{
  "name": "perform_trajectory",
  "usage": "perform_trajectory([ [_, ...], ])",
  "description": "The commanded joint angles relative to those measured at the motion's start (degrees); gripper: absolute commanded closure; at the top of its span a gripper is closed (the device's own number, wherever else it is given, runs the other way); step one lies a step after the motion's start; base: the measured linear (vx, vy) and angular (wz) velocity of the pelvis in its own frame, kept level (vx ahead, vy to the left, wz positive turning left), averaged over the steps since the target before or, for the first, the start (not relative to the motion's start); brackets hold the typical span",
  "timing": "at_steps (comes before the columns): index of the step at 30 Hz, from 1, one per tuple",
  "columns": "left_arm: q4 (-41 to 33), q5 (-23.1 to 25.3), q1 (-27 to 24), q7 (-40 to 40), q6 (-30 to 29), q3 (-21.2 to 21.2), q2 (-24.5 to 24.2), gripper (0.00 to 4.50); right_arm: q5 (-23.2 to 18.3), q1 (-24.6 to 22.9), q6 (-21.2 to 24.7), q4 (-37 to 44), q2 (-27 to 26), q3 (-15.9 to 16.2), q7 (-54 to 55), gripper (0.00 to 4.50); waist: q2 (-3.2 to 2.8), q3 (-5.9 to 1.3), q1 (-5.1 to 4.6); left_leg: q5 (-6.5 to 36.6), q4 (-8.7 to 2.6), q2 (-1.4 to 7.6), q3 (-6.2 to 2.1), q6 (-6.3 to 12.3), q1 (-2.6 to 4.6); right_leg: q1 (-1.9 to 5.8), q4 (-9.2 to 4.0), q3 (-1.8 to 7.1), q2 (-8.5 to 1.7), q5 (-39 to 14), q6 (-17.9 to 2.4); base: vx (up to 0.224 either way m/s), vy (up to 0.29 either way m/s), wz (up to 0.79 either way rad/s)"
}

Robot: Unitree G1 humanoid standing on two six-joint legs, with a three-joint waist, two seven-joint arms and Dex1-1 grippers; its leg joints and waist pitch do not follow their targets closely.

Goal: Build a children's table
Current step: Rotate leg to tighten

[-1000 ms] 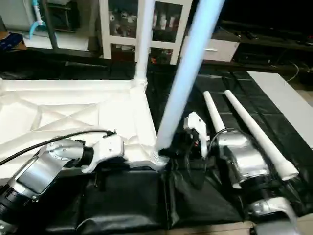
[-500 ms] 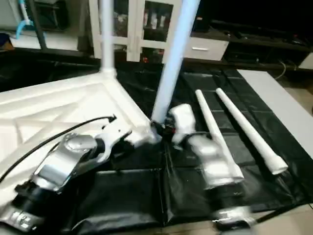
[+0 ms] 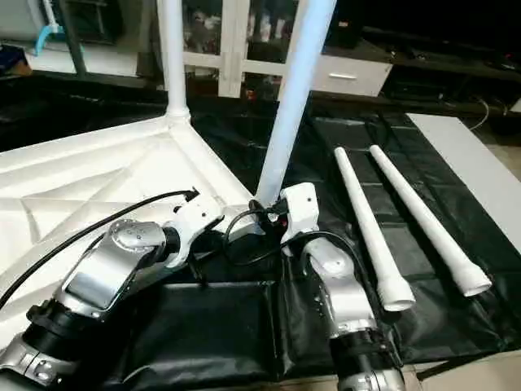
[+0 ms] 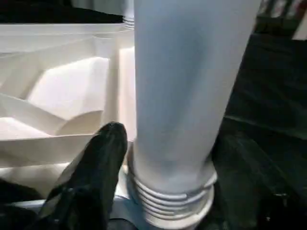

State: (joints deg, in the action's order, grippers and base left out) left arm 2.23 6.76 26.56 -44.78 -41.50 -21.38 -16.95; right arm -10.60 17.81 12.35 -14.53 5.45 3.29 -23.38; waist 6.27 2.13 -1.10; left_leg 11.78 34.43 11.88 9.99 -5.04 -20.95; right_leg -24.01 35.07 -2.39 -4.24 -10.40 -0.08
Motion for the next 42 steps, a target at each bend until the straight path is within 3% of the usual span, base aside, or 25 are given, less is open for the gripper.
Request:
perform_trajectory([
  [1,-2.6,-1.9,-0.6,-5.5,3.3,-3.3,-1.5,4.50,-3.7,-0.3,3.5,5.3,5.2,0.7,-8.6,1.17,-1.23,-3.10,0.27,6.6,-4.11,1.18,0.09,2.70,0.61,3.24,-3.14,2.08,-2.22,-2.0,-11.5,0.000,0.000,0.00],
  [6,-4.6,-4.2,-2.5,-12.5,8.6,-4.7,-5.8,4.50,-6.6,-1.0,3.9,7.0,14.4,1.2,-23.1,1.17,-1.26,-2.85,1.15,9.0,-4.12,1.45,0.19,2.95,0.62,3.15,-3.57,2.13,-2.50,-6.1,-11.6,0.000,0.000,0.00],
  [8,-5.9,-5.7,-3.4,-15.7,9.4,-5.2,-7.6,4.50,-6.9,-0.9,3.9,6.3,17.7,1.1,-28.1,1.17,-1.29,-2.76,1.43,9.4,-4.10,1.54,0.41,2.61,1.02,2.71,-3.68,2.19,-2.50,-6.7,-12.1,0.000,0.000,0.00],
  [13,-7.3,-7.3,-4.3,-19.4,11.5,-5.5,-10.1,4.50,-6.6,0.3,2.0,1.9,25.2,2.3,-39.7,1.17,-1.06,-2.74,1.68,9.5,-4.05,1.59,0.39,2.74,0.72,2.90,-3.58,2.09,-2.57,-7.4,-12.7,0.000,0.000,0.00],
  [21,-6.7,-7.7,-4.1,-20.1,13.2,-5.1,-10.7,4.50,-6.6,2.1,0.1,-0.9,24.9,4.4,-43.2,1.32,-0.78,-2.95,1.54,8.4,-3.84,1.48,0.29,2.63,0.49,3.00,-3.49,2.01,-2.59,-8.5,-12.6,0.000,0.000,0.00],
  [22,-6.7,-7.7,-4.2,-20.1,13.3,-5.2,-10.8,4.50,-6.5,2.2,0.0,-1.1,24.8,4.4,-43.5,1.53,-0.07,-2.97,1.56,7.9,-3.78,1.47,0.32,2.85,0.40,3.10,-3.50,2.00,-2.61,-8.3,-12.6,0.000,0.000,0.00],
  [23,-6.8,-7.9,-4.2,-20.2,13.3,-5.2,-11.0,4.50,-6.6,2.3,-0.1,-1.4,24.9,4.4,-44.0,1.53,-0.07,-2.97,1.56,7.9,-3.78,1.47,0.32,2.85,0.40,3.10,-3.50,2.00,-2.61,-8.3,-12.6,0.000,0.000,0.00],
  [24,-6.8,-8.0,-4.3,-20.2,13.5,-5.2,-11.1,4.50,-6.5,2.4,-0.4,-1.9,24.8,4.5,-44.4,1.68,-0.46,-3.01,1.62,7.3,-3.78,1.50,0.24,3.04,0.45,3.05,-3.32,1.98,-2.68,-8.2,-12.6,0.000,0.000,0.00],
  [29,-6.9,-8.3,-4.4,-20.4,13.5,-5.4,-11.3,4.50,-7.4,2.8,-0.3,-3.4,24.0,3.8,-44.8,2.07,-0.66,-3.05,1.60,7.0,-3.72,1.48,0.27,3.20,0.47,3.08,-3.22,1.99,-2.63,-7.2,-13.1,0.000,0.000,0.00],
  [33,-5.9,-7.9,-3.9,-18.5,11.5,-5.2,-10.4,4.50,-6.1,2.7,-0.3,-6.3,21.7,2.2,-37.8,2.33,-0.64,-2.90,1.36,8.8,-3.88,1.44,0.26,2.29,0.49,2.94,-3.53,1.97,-2.62,-9.8,-12.6,0.000,0.000,0.00],
  [34,-4.9,-7.1,-3.3,-16.0,9.4,-4.7,-9.2,4.50,-3.3,2.6,-0.4,-8.9,19.6,1.5,-29.6,2.40,-0.63,-2.83,1.18,9.5,-3.97,1.37,0.22,1.54,0.37,2.88,-3.65,1.99,-2.63,-11.5,-12.1,0.000,0.000,0.00],
  [35,-4.8,-7.0,-3.2,-15.6,9.1,-4.6,-8.9,4.50,-2.9,2.6,-0.4,-9.2,19.3,1.4,-28.6,2.40,-0.65,-2.69,1.08,10.2,-4.12,1.33,0.18,0.97,0.27,2.80,-3.83,1.95,-2.59,-13.0,-11.5,0.000,0.000,0.00],
  [37,-3.1,-5.3,-1.9,-10.4,6.2,-3.4,-6.3,4.50,0.2,2.7,0.3,-12.0,16.3,0.0,-17.3,2.49,-0.63,-2.69,0.63,13.2,-4.24,1.18,-0.10,-1.48,0.39,2.67,-4.40,1.88,-2.65,-19.3,-9.2,0.000,0.000,0.00],
  [39,-1.0,-3.5,-0.3,-4.1,2.9,-1.6,-2.9,4.50,2.5,2.7,2.4,-13.0,13.7,-1.3,-7.4,2.55,-0.44,-2.83,0.23,14.5,-4.32,1.20,-0.34,-2.04,0.50,2.60,-4.62,1.81,-2.59,-19.9,-8.1,0.000,0.000,0.00],
  [40,0.3,-2.7,0.9,0.2,0.5,0.0,-0.2,4.50,4.5,2.9,3.8,-13.8,11.6,-1.9,-0.1,2.56,-0.70,-2.76,0.13,14.4,-4.32,1.22,-0.27,-2.20,0.57,2.41,-4.49,1.92,-2.49,-19.2,-8.1,0.000,0.000,0.00],
  [42,1.9,-1.8,2.4,5.5,-2.4,1.9,3.5,4.50,6.7,3.6,4.8,-15.3,8.2,-3.3,10.6,2.57,-0.63,-2.71,-0.24,15.7,-4.28,0.90,-0.33,-2.96,0.71,2.18,-4.77,1.81,-2.39,-21.0,-7.3,0.000,0.000,0.00],
])
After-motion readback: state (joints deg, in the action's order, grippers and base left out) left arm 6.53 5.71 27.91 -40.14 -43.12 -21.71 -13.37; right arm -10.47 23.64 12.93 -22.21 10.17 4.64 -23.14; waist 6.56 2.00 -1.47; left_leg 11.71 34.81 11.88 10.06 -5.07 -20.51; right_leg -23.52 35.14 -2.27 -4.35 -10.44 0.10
